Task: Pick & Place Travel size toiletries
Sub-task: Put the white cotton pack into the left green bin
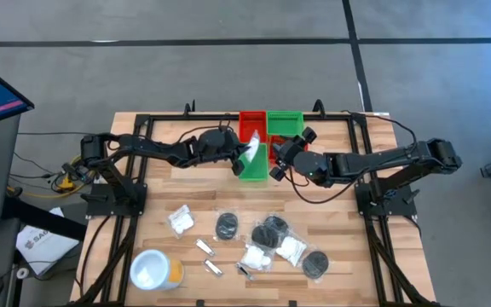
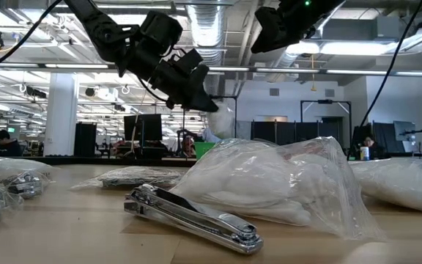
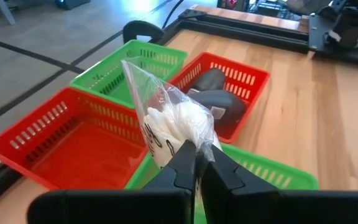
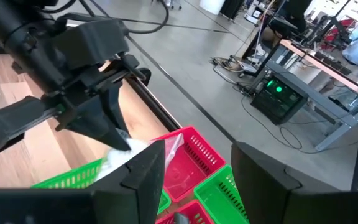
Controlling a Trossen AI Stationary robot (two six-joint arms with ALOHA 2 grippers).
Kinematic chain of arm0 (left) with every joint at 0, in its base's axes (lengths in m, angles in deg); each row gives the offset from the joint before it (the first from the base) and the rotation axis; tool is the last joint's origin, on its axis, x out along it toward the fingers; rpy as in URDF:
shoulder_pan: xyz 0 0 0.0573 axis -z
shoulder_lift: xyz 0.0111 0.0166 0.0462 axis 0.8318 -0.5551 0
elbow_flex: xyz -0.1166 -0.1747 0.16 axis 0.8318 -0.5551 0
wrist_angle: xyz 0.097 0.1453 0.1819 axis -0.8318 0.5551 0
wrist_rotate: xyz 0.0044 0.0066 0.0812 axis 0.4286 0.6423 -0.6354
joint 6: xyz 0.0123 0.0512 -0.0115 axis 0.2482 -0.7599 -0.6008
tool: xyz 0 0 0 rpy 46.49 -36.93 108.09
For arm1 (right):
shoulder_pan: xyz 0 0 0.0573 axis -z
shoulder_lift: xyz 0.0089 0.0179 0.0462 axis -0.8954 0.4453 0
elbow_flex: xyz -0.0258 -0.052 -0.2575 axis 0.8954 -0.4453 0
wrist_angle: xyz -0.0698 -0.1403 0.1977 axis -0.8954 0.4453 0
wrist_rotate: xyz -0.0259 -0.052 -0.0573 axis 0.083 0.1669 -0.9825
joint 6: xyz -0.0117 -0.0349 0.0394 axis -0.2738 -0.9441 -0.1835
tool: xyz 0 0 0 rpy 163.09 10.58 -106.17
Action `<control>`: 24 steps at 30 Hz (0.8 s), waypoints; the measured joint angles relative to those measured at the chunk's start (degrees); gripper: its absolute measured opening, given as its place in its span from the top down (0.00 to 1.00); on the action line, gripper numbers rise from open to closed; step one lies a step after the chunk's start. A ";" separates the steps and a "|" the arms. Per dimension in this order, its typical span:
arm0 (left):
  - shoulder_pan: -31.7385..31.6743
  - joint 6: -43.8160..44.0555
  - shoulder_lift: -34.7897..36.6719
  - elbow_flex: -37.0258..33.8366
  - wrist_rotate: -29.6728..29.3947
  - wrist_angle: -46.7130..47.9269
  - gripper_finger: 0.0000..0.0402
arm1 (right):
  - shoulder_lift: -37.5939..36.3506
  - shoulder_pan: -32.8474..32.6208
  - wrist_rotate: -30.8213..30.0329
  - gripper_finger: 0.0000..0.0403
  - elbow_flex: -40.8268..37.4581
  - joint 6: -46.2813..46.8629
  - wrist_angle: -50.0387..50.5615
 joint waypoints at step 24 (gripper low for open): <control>-2.71 -11.83 0.00 0.00 5.16 2.95 1.00 | 0.00 0.02 0.00 0.59 0.00 1.05 -0.15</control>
